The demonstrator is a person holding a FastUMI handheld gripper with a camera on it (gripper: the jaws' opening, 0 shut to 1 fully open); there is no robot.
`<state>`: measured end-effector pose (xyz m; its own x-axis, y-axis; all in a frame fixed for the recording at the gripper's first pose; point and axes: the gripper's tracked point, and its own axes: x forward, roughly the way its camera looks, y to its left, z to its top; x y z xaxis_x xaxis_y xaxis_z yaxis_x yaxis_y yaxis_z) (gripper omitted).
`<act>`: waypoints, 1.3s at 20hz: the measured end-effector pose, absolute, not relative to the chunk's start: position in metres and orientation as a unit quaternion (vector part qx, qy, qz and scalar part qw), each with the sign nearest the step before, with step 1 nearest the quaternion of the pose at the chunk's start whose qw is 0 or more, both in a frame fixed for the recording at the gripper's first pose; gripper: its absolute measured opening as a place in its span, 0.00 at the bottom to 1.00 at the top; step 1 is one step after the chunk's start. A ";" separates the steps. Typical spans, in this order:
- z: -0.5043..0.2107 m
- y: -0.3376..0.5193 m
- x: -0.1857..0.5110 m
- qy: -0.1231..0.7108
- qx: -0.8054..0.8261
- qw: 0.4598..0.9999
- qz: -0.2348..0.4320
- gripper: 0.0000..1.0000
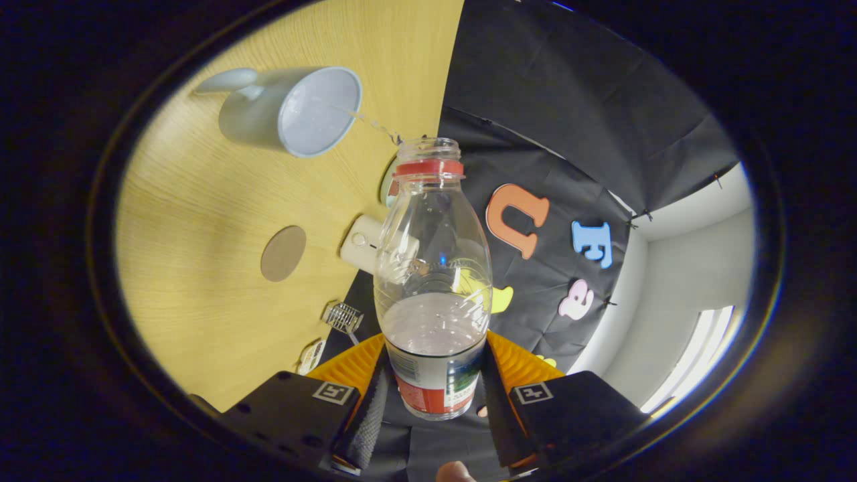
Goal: Take the bottle from table, then pour the juice into the cup, finally place the bottle on the coaster
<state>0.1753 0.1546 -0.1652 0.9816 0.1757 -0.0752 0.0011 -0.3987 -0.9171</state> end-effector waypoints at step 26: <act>-0.186 0.143 0.176 0.007 -0.795 0.597 0.111 0.73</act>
<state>0.1762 0.1431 -0.1857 0.9753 0.1220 -0.1842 -0.1428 -0.2880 -0.9469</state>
